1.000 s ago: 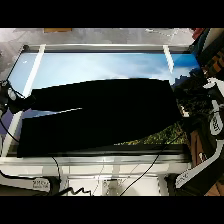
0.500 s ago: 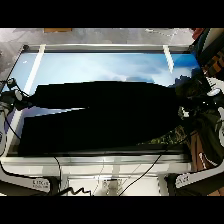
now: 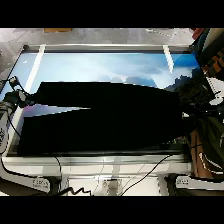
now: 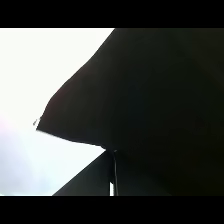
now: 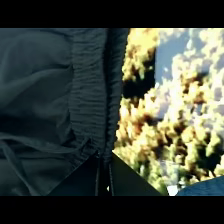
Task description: Fold the clothes and pants, and hang the long-sleeved shirts on hangers.
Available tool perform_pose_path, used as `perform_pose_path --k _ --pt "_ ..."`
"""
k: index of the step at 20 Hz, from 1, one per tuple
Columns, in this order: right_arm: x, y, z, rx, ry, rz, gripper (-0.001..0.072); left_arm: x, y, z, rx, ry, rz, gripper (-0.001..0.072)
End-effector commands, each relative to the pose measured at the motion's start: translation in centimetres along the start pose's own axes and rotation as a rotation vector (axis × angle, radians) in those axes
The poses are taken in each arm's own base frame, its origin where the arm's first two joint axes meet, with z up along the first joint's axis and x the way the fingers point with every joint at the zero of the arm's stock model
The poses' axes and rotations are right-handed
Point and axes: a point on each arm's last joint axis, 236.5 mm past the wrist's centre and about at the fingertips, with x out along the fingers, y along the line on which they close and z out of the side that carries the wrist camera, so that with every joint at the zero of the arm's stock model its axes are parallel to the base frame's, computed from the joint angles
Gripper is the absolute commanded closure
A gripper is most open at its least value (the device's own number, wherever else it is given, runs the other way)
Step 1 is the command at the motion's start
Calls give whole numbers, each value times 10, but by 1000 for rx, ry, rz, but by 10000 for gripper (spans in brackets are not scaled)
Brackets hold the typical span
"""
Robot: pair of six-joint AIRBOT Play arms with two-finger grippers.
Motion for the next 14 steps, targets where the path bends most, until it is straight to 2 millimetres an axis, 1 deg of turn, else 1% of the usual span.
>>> perform_pose_path --k 1,4,6,7,12,13,14 --pt "-7 -9 19 -15 -90 -51 696 -1 12 -3 -15 19 17 699" --pt "-9 -16 35 -14 -158 -79 696 -2 30 -22 -36 107 56 698" --pt "-9 -18 38 -12 -171 -85 696 -3 38 -29 -48 138 72 698" --pt "-8 -18 37 -12 -170 -85 695 -3 41 -28 -53 138 74 697" --pt "-8 -18 37 -11 -170 -84 693 -3 36 -29 -46 139 69 697" --pt "-8 -17 37 -11 -169 -83 674 -3 35 -29 -44 139 68 697" --pt "-8 -17 37 -11 -169 -83 618 -3 35 -29 -43 139 67 692"
